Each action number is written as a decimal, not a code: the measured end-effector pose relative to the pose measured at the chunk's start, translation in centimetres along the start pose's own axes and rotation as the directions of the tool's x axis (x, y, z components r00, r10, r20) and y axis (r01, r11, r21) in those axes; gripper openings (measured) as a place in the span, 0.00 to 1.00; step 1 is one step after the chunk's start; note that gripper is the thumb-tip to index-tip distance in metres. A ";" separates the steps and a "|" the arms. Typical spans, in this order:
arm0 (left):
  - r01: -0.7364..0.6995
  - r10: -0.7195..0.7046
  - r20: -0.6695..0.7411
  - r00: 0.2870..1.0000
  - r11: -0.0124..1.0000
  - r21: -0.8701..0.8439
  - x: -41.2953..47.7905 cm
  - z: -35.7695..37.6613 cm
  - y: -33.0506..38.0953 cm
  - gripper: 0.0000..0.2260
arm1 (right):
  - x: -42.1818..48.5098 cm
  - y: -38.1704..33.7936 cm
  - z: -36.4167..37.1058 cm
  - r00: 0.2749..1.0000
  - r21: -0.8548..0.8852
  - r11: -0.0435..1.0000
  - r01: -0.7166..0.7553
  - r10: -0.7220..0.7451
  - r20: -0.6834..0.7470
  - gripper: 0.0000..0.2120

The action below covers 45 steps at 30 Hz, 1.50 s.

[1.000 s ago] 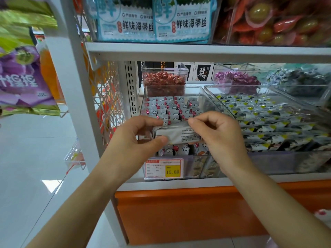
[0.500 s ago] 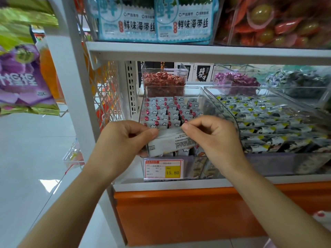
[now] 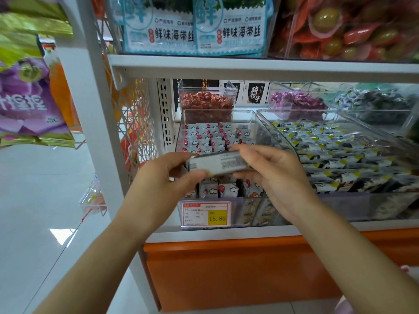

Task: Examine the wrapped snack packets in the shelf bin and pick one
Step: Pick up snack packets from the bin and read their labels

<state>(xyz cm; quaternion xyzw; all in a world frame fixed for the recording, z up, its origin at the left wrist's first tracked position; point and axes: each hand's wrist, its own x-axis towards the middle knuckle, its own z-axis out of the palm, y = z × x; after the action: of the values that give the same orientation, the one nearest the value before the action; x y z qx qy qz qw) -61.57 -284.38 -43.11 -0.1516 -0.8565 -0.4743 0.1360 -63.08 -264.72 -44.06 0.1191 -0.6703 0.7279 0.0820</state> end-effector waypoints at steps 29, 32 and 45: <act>-0.230 0.265 0.046 0.963 0.723 0.652 -0.7 0.1 -1.8 0.03 | 3.1 1.2 5.5 0.955 -0.670 0.692 0.269 -0.280 0.095 0.12; -0.211 0.228 0.051 0.972 0.766 0.607 -0.7 0.0 -1.8 0.03 | 3.3 1.5 6.4 0.928 -0.744 0.566 0.355 -0.306 0.210 0.10; -0.109 0.175 -0.093 0.980 0.868 0.484 0.0 -1.6 -2.2 0.15 | 4.7 1.3 5.3 0.918 -0.831 0.404 0.383 -0.064 0.392 0.12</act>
<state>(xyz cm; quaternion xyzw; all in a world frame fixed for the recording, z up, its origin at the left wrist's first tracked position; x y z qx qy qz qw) -62.27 -286.84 -44.02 -0.1440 -0.9221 -0.2469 0.2606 -67.65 -270.27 -43.61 0.2555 -0.9335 0.2165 0.1279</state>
